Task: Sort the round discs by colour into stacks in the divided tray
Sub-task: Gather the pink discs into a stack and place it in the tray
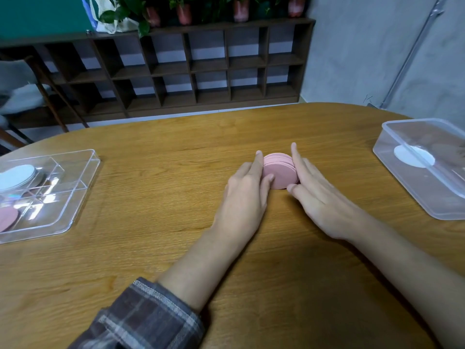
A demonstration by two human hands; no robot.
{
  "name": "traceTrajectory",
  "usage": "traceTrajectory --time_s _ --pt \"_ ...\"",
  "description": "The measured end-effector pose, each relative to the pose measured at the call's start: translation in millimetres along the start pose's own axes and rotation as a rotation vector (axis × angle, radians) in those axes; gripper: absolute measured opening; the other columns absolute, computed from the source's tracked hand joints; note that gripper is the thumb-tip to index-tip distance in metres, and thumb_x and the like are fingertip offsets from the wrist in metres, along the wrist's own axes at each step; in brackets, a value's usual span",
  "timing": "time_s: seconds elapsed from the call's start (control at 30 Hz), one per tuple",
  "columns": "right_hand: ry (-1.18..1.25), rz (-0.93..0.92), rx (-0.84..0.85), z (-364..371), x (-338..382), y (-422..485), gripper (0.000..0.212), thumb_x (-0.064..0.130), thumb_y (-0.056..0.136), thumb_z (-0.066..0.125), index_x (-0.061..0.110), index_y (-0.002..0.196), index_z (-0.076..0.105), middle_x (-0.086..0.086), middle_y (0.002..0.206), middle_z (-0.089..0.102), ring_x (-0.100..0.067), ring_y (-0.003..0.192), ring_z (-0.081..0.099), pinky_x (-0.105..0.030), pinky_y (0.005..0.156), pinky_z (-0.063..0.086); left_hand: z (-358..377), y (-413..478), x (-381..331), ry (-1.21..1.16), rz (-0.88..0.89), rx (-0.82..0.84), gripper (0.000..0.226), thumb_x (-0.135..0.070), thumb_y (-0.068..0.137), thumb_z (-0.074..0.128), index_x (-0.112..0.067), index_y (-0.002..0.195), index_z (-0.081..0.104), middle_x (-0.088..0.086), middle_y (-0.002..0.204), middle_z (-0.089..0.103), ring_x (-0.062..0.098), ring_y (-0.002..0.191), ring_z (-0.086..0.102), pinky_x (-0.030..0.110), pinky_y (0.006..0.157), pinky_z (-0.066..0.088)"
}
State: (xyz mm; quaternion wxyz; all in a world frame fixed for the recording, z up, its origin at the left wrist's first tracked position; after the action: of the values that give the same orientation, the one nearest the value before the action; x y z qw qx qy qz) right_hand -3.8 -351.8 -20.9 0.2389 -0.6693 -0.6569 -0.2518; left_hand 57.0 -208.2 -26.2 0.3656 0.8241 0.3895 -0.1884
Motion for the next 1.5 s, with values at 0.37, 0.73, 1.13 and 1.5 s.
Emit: traceTrajectory --time_s 0.37,0.73,1.13,1.5 --pt "-0.029 -0.174 -0.271 -9 -6 3 0.036 0.03 0.108 0.048 0.028 0.143 0.05 0.012 0.132 0.059 -0.005 0.121 0.053 -0.016 0.1 0.038 -24 -2 13 -0.155 -0.028 0.021 0.031 -0.026 0.097 0.072 -0.023 0.129 0.073 -0.008 0.1 0.079 -0.004 0.09 0.068 0.006 0.084 0.045" --pt "-0.05 -0.249 -0.119 20 76 -11 0.028 0.035 0.103 0.057 0.033 0.131 0.057 0.007 0.105 0.069 -0.007 0.095 0.061 -0.017 0.08 0.042 -116 -48 32 -0.151 -0.081 0.137 0.016 -0.03 0.092 0.078 -0.025 0.106 0.072 -0.003 0.08 0.074 0.009 0.071 0.065 0.015 0.068 0.048" --pt "0.112 -0.465 -0.056 133 261 41 0.026 0.032 0.098 0.065 0.034 0.124 0.065 0.006 0.105 0.07 -0.017 0.077 0.059 -0.032 0.082 0.05 -319 -117 124 0.01 -0.223 -0.041 0.019 -0.036 0.091 0.078 -0.029 0.107 0.072 -0.007 0.084 0.077 0.006 0.076 0.07 0.03 0.077 0.058" --pt "0.156 -0.461 0.017 217 359 115 0.021 0.032 0.094 0.071 0.029 0.115 0.069 0.011 0.09 0.07 0.014 0.069 0.055 -0.018 0.068 0.04 -414 -142 204 0.093 -0.414 -0.137 0.016 -0.036 0.096 0.072 -0.026 0.108 0.076 -0.006 0.088 0.075 -0.002 0.078 0.063 0.007 0.062 0.042"
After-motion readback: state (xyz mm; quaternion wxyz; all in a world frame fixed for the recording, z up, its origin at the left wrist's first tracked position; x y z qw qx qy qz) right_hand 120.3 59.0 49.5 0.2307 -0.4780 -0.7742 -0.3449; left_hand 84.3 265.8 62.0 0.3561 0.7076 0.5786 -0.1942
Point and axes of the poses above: each hand's wrist, its own y-axis towards the middle knuckle, its own z-axis out of the palm, x = y × z, the point moved 5 cm from there along y, towards the middle knuckle
